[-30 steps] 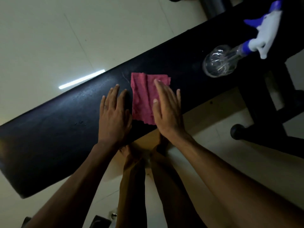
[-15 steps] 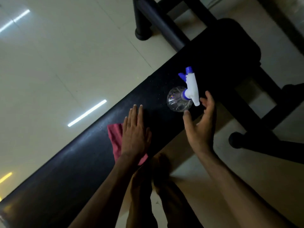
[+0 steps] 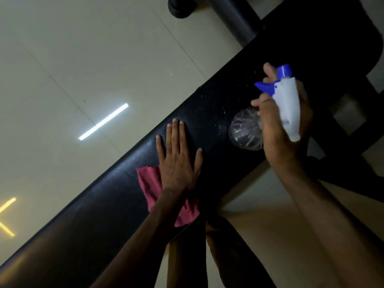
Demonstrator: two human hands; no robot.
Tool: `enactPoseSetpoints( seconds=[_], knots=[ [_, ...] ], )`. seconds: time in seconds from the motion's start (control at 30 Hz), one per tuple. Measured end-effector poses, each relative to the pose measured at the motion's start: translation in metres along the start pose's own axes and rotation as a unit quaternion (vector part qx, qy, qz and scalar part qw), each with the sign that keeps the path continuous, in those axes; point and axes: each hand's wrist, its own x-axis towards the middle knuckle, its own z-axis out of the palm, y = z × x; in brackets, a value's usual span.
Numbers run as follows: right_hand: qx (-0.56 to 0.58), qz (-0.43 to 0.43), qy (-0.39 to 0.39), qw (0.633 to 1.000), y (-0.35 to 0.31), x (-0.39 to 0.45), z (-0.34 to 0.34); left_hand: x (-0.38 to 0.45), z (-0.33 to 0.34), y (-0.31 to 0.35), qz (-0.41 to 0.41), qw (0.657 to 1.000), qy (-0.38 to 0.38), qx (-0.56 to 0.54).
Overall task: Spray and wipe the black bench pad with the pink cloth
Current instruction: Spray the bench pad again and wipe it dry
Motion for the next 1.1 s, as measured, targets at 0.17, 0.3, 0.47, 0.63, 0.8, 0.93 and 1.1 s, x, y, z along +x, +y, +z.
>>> enactPoseSetpoints(
  seconds=[0.17, 0.3, 0.47, 0.63, 0.8, 0.93, 1.1],
  knots=[
    [-0.017, 0.051, -0.055, 0.997, -0.004, -0.001, 0.009, 0.001, 0.001, 0.001, -0.008, 1.000, 0.014, -0.013],
    [0.071, 0.128, -0.161, 0.976, -0.008, -0.024, 0.004, 0.001, 0.002, -0.002, -0.005, 1.000, 0.004, -0.001],
    [0.196, 0.283, -0.213, 0.914, 0.004, -0.043, -0.008, 0.003, 0.000, 0.005, -0.022, 1.000, 0.010, -0.003],
    [0.164, 0.372, -0.264, 0.875, 0.035, -0.064, -0.020, 0.004, 0.002, 0.006, -0.033, 0.999, 0.020, 0.007],
    [0.151, 0.398, -0.290, 0.857, 0.061, -0.068, -0.057, 0.009, 0.007, 0.019, -0.085, 0.995, 0.042, 0.009],
    [0.148, 0.437, -0.366, 0.808, 0.076, -0.067, -0.094, 0.009, 0.011, 0.033, -0.115, 0.992, 0.054, 0.005],
    [0.102, 0.456, -0.405, 0.786, 0.089, -0.070, -0.131, 0.006, 0.013, 0.048, -0.128, 0.990, 0.058, -0.001]
  ],
)
